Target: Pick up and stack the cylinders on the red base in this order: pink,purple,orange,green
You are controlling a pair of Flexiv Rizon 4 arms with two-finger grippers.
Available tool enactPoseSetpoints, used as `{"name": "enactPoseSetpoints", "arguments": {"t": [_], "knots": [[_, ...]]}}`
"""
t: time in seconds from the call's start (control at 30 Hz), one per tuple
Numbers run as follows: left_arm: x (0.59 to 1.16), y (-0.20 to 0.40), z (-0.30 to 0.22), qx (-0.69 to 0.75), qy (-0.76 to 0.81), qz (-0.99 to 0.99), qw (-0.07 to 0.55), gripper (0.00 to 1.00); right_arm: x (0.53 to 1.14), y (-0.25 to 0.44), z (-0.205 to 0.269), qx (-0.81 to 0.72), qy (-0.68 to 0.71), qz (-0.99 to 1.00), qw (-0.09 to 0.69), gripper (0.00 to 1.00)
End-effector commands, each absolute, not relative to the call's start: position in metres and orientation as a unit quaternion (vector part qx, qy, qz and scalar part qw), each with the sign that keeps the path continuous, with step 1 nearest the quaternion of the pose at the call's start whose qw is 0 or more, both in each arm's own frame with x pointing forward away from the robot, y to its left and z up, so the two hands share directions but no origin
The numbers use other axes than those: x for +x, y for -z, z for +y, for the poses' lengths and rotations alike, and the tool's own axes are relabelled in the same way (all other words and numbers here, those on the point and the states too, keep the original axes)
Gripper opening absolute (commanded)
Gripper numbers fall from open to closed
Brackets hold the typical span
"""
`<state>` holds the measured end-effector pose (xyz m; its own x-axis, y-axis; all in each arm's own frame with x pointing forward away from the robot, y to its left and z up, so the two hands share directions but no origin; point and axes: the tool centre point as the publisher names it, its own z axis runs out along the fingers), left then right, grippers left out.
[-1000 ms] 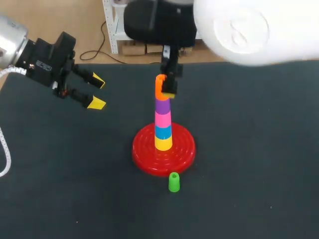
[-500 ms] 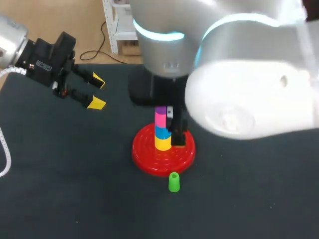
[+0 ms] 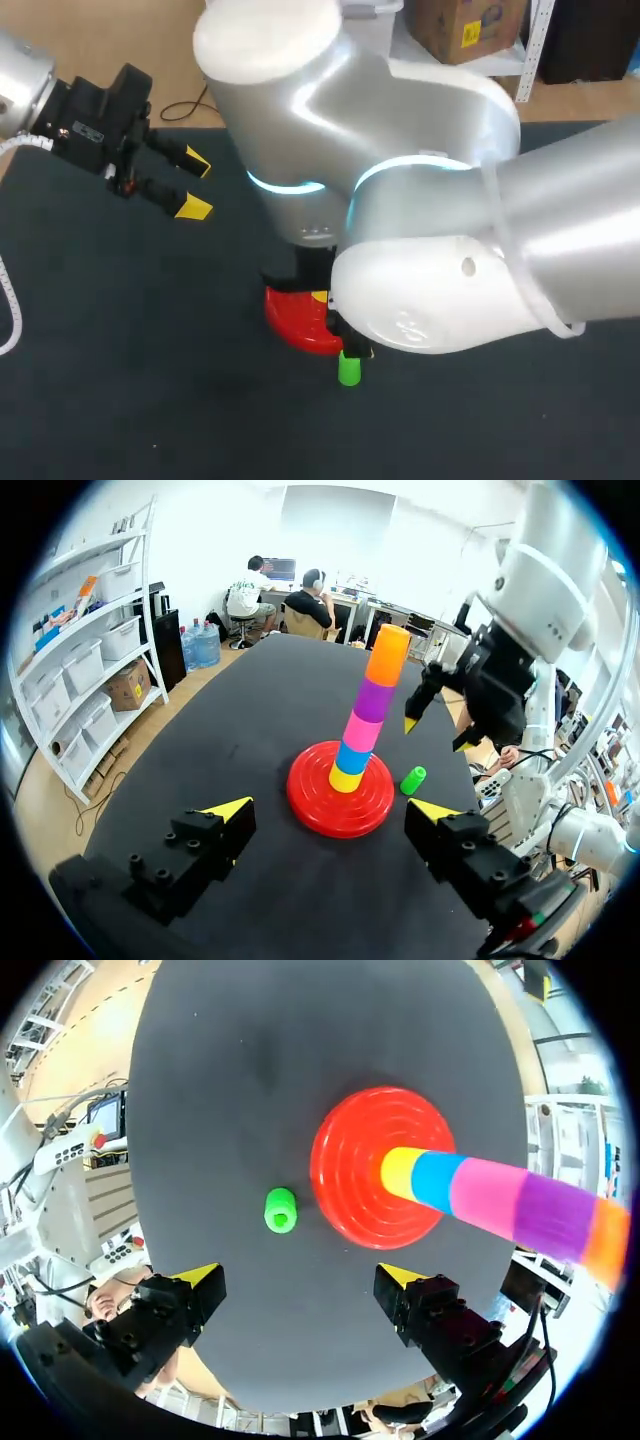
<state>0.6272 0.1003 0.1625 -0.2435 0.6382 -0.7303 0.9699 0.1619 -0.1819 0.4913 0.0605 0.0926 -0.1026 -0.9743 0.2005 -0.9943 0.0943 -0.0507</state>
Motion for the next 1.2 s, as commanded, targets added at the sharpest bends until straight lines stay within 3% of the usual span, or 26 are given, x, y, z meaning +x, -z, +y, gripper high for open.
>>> {"name": "enactPoseSetpoints", "arguments": {"t": [0.03, 1.13, 1.2], "knots": [[0.627, -0.162, 0.101, 0.560, 0.325, 0.717, 0.257, 1.00, 0.487, -0.080, 0.055, 0.667, -0.079, -0.738, 0.060, 1.00], [0.627, -0.162, 0.101, 0.560, 0.325, 0.717, 0.257, 1.00, 0.475, -0.039, 0.068, 0.668, -0.053, -0.741, 0.037, 1.00], [0.627, -0.162, 0.101, 0.560, 0.325, 0.717, 0.257, 1.00, 0.475, -0.038, 0.068, 0.666, -0.051, -0.743, 0.041, 0.85]]}}
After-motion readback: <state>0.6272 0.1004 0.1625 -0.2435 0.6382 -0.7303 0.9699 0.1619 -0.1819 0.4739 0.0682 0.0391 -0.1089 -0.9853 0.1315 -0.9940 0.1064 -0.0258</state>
